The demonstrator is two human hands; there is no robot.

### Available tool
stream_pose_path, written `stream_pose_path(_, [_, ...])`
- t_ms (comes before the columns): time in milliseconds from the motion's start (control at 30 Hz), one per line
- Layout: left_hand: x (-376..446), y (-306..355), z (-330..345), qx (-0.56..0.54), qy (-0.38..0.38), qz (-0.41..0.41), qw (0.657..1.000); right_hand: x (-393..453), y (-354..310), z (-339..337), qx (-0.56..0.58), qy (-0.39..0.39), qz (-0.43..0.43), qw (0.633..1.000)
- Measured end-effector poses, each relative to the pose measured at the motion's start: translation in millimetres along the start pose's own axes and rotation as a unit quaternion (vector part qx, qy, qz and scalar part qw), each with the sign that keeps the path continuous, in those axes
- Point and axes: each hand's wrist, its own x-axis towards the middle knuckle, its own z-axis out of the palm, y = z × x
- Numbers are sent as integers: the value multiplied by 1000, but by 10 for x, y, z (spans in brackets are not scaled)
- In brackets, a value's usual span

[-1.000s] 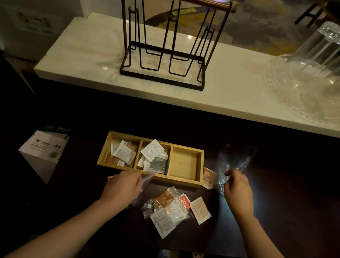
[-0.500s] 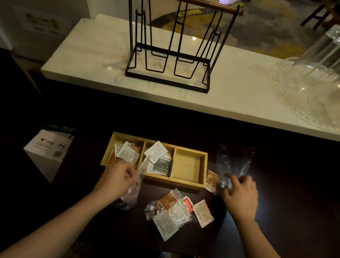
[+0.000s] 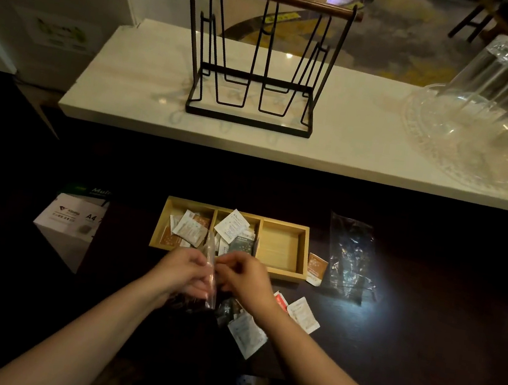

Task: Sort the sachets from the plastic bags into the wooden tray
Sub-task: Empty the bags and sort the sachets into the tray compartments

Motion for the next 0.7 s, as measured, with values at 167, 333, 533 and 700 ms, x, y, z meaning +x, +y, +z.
stream_pose_path(167, [54,-15,26,4,24,16,1000,122,-29,93,-37,20,13,999])
stream_pose_path(333, [68,4,-2,28,27,10,999,82,-40,86,-74,10,-14,997])
stream_pose_path(533, [94,-17,-30,50,46,16,998,17,-99,196,-152,32,-62,986])
stream_pose_path(700, [71,-23,-8,-39,28,-5,999,28,-133,123,-145,47,-57,987])
